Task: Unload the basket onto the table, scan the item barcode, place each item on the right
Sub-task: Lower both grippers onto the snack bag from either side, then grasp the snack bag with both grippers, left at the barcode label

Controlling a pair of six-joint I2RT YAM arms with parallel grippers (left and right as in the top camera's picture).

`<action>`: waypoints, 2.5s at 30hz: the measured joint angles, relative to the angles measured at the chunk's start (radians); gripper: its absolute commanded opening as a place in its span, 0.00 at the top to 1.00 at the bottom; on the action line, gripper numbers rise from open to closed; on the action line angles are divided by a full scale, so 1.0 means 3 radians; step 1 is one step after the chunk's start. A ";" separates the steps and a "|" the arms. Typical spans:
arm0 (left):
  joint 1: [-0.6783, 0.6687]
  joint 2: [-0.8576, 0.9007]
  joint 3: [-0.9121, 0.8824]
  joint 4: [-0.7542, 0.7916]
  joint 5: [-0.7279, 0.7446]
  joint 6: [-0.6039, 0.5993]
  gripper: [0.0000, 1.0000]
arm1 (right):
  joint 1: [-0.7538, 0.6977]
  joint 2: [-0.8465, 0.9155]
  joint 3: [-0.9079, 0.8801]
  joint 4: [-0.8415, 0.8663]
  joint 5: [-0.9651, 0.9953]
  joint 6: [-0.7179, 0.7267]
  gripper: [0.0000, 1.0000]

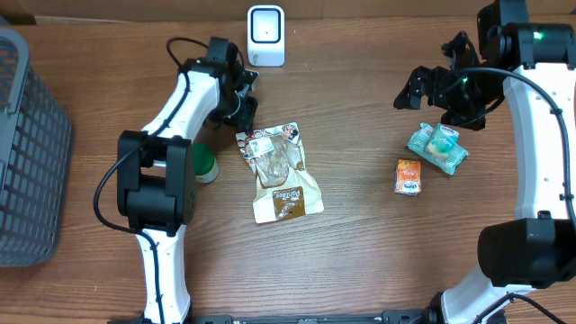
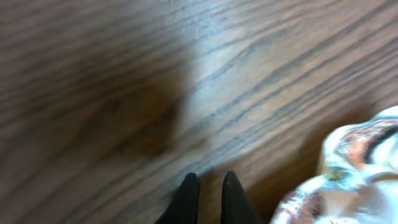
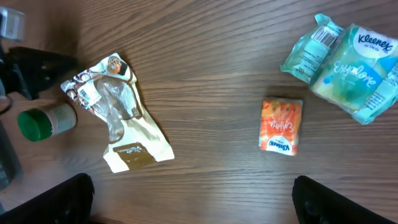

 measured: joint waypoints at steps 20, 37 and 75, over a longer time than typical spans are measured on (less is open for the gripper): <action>-0.0053 -0.1231 0.1162 -0.1789 -0.0113 -0.1047 0.96 | 0.0584 0.0000 -0.0732 0.0753 -0.0150 -0.0001 0.00; -0.0224 -0.1109 -0.1071 -0.0518 0.0097 -0.1595 0.96 | 0.0734 0.0000 -0.1425 0.1508 -0.0469 0.0017 0.04; -0.0217 -0.0818 -0.1795 0.0818 0.0680 -0.1699 0.96 | 0.0919 0.0000 -0.1835 0.1957 -0.0703 0.0174 0.11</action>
